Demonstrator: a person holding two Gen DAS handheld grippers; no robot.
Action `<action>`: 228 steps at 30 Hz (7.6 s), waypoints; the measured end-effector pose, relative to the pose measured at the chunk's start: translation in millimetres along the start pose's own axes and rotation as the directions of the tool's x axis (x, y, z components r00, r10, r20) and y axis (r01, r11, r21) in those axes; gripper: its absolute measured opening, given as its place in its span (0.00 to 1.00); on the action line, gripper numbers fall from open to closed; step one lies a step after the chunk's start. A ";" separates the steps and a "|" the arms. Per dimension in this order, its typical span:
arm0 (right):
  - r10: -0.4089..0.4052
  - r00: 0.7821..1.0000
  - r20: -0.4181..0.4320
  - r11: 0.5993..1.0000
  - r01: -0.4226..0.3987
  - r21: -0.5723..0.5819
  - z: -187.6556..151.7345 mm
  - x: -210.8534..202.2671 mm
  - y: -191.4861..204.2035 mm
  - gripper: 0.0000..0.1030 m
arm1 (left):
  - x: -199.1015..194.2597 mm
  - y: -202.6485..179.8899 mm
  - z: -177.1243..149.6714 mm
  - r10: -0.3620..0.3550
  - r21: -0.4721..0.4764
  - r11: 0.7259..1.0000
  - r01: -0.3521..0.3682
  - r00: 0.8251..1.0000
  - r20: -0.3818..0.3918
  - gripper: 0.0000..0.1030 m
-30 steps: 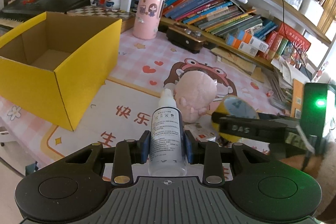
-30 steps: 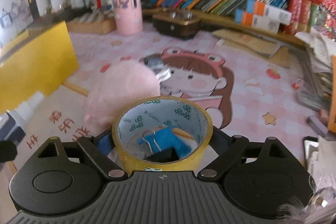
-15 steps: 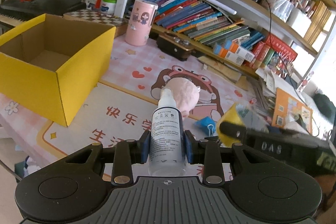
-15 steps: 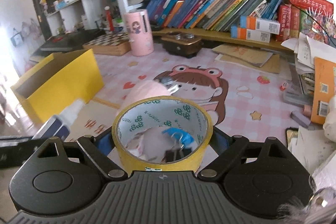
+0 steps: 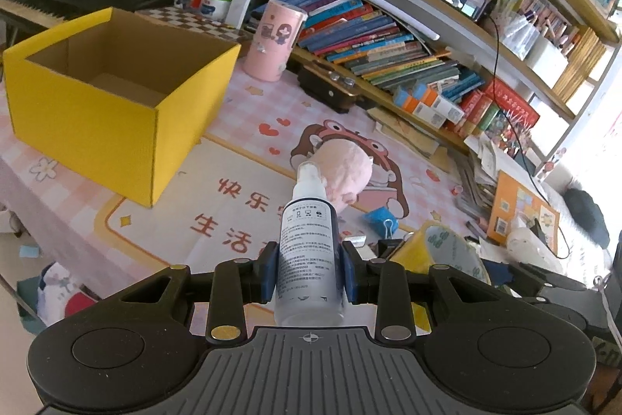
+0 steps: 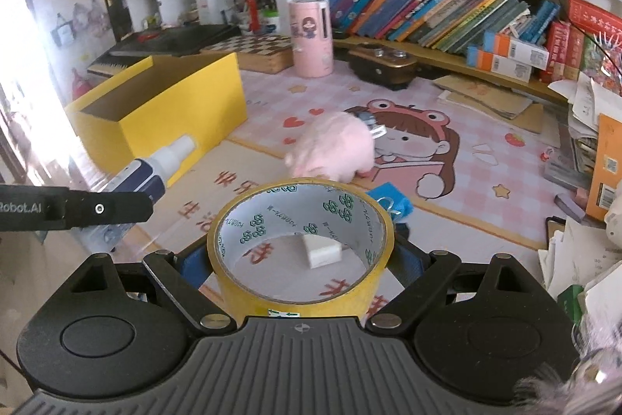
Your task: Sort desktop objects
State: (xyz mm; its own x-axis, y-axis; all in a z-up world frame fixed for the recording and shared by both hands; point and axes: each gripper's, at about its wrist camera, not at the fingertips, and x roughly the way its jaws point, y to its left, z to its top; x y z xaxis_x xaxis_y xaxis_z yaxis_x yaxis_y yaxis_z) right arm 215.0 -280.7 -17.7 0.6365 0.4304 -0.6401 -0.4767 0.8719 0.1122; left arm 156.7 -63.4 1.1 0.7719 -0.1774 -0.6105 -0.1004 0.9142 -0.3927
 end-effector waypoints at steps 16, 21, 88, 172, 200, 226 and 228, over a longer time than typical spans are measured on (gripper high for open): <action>-0.039 0.999 -0.005 0.999 0.039 -0.011 -11.5 -9.8 82.9 0.87 | -46.9 67.7 -9.3 -0.064 -0.022 0.998 0.064 0.998 0.010 0.30; -0.049 0.999 -0.019 0.999 0.049 -0.015 -18.3 -10.6 117.1 0.87 | -67.6 95.7 -15.8 -0.078 -0.038 0.996 0.077 0.997 -0.005 0.30; -0.015 0.999 -0.028 0.999 0.014 -0.033 -51.6 -14.8 308.9 0.87 | -179.5 232.1 -35.7 -0.098 -0.079 0.992 0.100 0.995 0.032 0.30; 0.071 0.997 -0.029 0.876 -0.076 -0.477 170.7 232.2 185.4 0.87 | 70.7 180.9 163.2 0.160 0.160 0.974 -0.163 0.987 0.031 0.30; 0.062 0.995 -0.074 0.826 -0.093 -0.557 159.6 250.2 182.6 0.89 | 88.4 166.3 161.9 0.195 0.195 0.960 -0.203 0.979 0.060 0.39; -0.030 0.981 0.193 0.979 0.068 -0.193 170.5 155.4 147.2 0.91 | -3.8 148.1 158.0 0.130 0.166 0.968 -0.187 0.944 0.303 0.71; -0.044 0.977 0.211 0.984 0.079 -0.161 168.1 145.5 142.9 0.91 | -9.1 148.9 155.6 0.136 0.159 0.968 -0.192 0.942 0.308 0.72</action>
State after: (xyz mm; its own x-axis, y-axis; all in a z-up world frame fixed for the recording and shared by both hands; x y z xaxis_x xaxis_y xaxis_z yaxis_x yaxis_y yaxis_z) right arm 341.4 -54.2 33.0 0.7702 0.4315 -0.4697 -0.5164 0.8541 -0.0620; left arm 232.4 131.0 55.3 0.9066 0.0692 -0.4163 -0.1452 0.9774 -0.1538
